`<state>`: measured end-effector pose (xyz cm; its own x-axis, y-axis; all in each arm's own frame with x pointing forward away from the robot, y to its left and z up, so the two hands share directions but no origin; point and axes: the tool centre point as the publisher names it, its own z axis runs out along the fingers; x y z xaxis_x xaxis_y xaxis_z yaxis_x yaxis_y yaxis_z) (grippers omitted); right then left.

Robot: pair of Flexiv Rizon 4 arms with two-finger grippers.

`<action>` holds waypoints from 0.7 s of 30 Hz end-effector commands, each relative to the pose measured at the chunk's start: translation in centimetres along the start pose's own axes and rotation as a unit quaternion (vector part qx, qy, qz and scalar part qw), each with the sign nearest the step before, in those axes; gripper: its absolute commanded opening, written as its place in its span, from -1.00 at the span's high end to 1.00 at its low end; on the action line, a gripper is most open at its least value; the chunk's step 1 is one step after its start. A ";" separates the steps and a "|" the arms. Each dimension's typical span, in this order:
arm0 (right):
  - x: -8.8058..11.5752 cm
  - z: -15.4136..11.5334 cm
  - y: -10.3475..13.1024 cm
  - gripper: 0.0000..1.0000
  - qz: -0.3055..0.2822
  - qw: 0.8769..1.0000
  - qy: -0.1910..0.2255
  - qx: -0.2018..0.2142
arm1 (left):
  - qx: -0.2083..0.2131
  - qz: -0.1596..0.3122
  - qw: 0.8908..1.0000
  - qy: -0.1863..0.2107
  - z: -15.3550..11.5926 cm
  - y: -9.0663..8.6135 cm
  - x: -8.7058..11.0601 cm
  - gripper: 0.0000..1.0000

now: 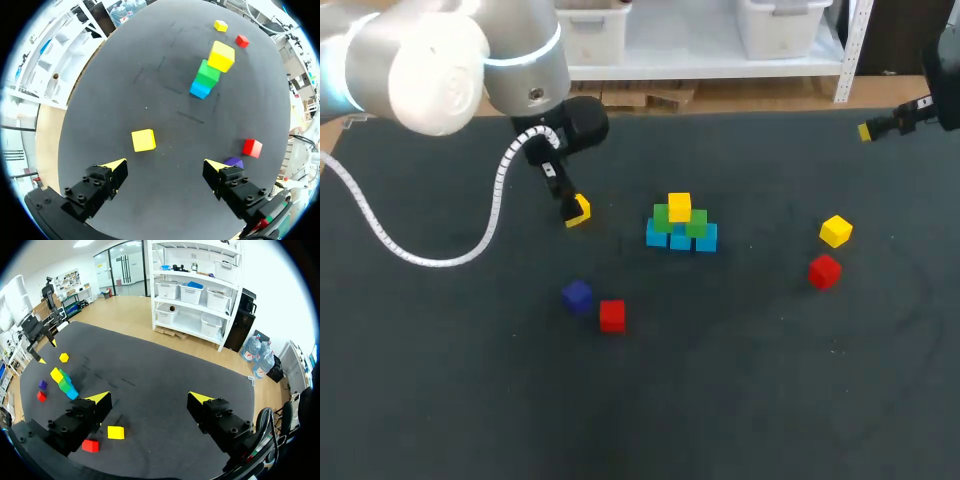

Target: Place the blue cubes, place green cubes on the blue cubes, place the yellow cubes on the green cubes, then place the red cubes on the yellow cubes, and place purple cube on the red cubes.

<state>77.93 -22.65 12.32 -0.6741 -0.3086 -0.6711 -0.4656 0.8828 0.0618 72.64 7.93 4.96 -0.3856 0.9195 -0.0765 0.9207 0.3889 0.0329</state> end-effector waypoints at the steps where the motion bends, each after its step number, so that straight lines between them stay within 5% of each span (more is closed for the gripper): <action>1: 0.0 0.0 0.1 -1.00 0.000 1.000 0.000 0.003 | 0.013 -0.003 0.999 0.029 1.3 1.1 -1.2 -1.00; 21: 0.0 0.0 0.1 -1.00 0.000 1.000 0.000 0.003 | 0.023 -0.038 0.998 0.049 4.9 2.5 -1.1 -1.00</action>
<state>77.93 -22.65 12.32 -0.6741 -0.3086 -0.6711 -0.4657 0.8828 0.0618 75.61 7.81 0.47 -0.4605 0.8875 0.0155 0.8875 0.4607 -0.0133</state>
